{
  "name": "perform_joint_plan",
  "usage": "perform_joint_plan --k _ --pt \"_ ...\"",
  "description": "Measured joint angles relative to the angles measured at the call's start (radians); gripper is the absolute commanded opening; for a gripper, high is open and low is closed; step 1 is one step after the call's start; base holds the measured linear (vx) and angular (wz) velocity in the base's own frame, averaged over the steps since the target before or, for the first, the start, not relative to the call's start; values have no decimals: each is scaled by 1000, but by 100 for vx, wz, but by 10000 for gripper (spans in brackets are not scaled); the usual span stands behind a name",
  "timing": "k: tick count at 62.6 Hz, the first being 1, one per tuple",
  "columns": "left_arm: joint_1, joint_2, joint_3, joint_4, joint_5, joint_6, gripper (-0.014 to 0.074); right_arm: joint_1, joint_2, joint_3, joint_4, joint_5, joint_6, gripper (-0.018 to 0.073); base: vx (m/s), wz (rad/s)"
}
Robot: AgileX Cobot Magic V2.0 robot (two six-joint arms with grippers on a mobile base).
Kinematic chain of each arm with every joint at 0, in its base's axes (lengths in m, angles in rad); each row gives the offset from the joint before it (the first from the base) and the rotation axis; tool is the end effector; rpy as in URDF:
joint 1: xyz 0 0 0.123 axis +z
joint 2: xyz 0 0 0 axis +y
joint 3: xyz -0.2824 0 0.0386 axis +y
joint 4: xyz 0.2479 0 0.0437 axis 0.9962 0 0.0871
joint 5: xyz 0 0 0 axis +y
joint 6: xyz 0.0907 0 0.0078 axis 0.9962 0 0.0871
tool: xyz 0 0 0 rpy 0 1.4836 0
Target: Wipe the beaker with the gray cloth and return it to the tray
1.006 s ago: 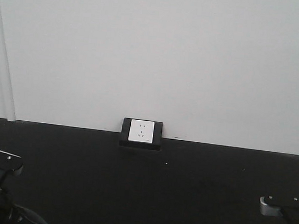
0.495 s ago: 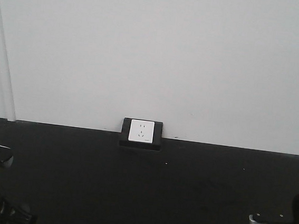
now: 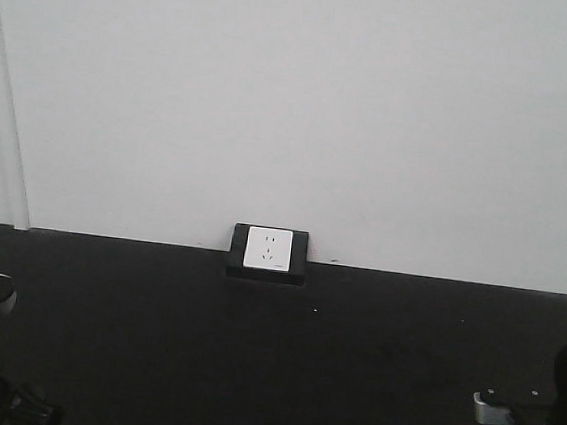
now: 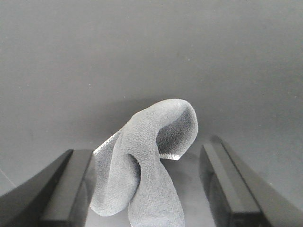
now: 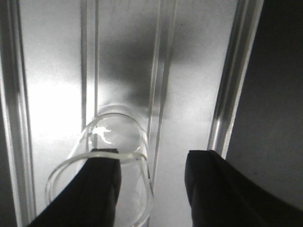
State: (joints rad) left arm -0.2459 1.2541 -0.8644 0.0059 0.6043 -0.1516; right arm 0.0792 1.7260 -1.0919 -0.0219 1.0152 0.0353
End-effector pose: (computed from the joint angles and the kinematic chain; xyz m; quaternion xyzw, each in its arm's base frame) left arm 0.2432 -0.0607 0.2778 0.0463 0.9443 -0.0620 0.3200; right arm 0.3072 0.0227 0.1934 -0.0277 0.9996 -0.0091 0.0049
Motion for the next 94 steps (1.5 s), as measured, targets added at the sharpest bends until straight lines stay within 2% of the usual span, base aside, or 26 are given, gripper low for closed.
perform_joint_plan --k 14,26,33,44,49,64,94 --pt "0 -8 0 0 0 0 531 0 -119 -61 -6 88 0 397 0 0" --pt "0 -91 0 0 0 0 437 0 -344 -61 14 89 0 289 0 0" --pt "0 -185 30 1 -31 0 329 0 -495 -14 22 27 0 177 0 0" --pt "0 -349 160 3 -136 0 100 0 -700 113 22 -85 0 -15 0 0" --pt "0 -422 222 3 -186 0 -6 0 -768 158 29 -115 0 -13 0 0" --pt "0 -569 304 3 -202 0 -8 0 -889 185 97 -69 0 -12 0 0" --pt "0 -580 308 3 -192 0 -8 0 -967 186 112 -19 0 -12 0 0"
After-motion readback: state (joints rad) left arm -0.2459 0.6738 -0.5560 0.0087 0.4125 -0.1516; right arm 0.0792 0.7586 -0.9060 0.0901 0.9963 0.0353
